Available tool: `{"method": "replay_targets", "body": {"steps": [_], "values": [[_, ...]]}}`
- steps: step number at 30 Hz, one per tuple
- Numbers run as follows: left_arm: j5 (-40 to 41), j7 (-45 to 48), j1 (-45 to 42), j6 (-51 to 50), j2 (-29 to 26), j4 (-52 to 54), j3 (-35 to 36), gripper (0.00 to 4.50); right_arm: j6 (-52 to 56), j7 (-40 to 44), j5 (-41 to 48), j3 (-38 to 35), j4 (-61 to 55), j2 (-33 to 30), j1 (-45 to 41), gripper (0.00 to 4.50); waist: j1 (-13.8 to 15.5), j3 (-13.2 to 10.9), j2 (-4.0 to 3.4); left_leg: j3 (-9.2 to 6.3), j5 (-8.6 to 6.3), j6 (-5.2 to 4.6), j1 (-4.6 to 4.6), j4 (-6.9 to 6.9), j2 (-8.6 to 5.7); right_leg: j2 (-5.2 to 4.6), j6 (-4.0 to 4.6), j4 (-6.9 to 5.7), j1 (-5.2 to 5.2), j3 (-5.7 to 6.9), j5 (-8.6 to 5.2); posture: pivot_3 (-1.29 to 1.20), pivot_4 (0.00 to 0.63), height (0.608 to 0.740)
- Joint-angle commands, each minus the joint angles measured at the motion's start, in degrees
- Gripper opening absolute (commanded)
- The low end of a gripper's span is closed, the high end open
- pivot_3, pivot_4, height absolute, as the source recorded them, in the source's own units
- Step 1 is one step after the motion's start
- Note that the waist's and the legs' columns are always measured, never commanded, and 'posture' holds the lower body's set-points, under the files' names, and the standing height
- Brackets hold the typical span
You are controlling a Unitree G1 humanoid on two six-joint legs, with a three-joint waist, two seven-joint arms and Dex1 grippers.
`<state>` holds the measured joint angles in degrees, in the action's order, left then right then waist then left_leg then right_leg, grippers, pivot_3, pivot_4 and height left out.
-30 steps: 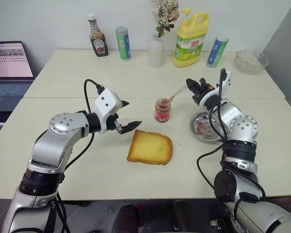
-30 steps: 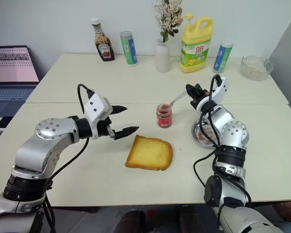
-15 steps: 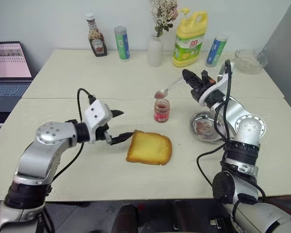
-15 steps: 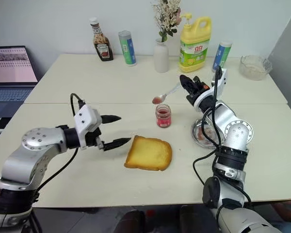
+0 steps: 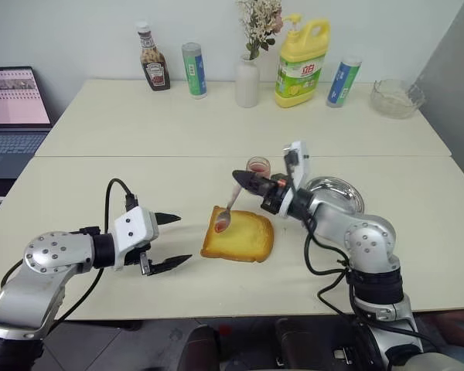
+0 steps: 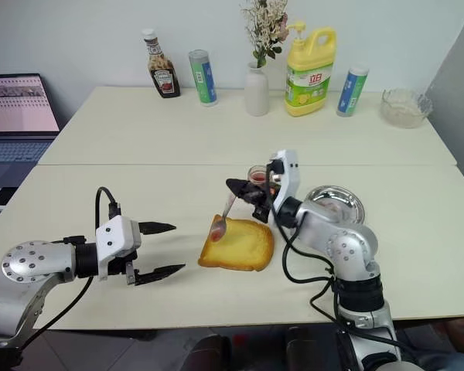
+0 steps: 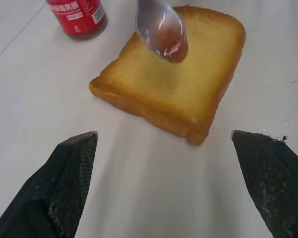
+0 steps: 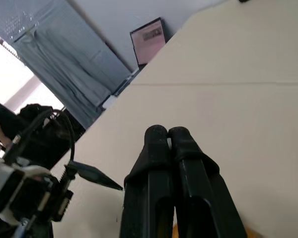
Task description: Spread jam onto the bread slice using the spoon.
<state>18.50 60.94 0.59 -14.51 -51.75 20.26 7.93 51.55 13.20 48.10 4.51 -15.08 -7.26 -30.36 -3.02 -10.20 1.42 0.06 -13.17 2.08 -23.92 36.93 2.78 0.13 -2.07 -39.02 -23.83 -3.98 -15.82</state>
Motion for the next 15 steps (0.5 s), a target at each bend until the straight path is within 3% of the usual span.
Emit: {"method": "replay_targets", "body": {"steps": [1, 15], "values": [[-0.33, 0.06, 0.63, 1.21, -0.55, 1.81, 0.42, 4.50, -5.59, 4.15, -4.99, 2.42, -1.60, -1.02, 0.27, 0.02, -0.06, 0.00, 0.00, 0.00, 0.00, 0.00, 0.01, 0.01, 0.01, 0.01, 0.00, 0.00, 0.01, 0.00, 0.00, 0.00, 0.150, 0.740], [-2.44, 0.57, -2.56, 6.05, 0.63, -2.85, -3.61, 4.50, -13.56, 13.04, -16.99, 6.40, -5.77, -9.08, 2.78, 0.02, -0.02, 0.01, 0.02, -0.02, 0.00, 0.00, 0.01, 0.01, 0.01, 0.04, 0.00, -0.02, 0.00, 0.01, 0.00, 0.00, 0.150, 0.740]]}}
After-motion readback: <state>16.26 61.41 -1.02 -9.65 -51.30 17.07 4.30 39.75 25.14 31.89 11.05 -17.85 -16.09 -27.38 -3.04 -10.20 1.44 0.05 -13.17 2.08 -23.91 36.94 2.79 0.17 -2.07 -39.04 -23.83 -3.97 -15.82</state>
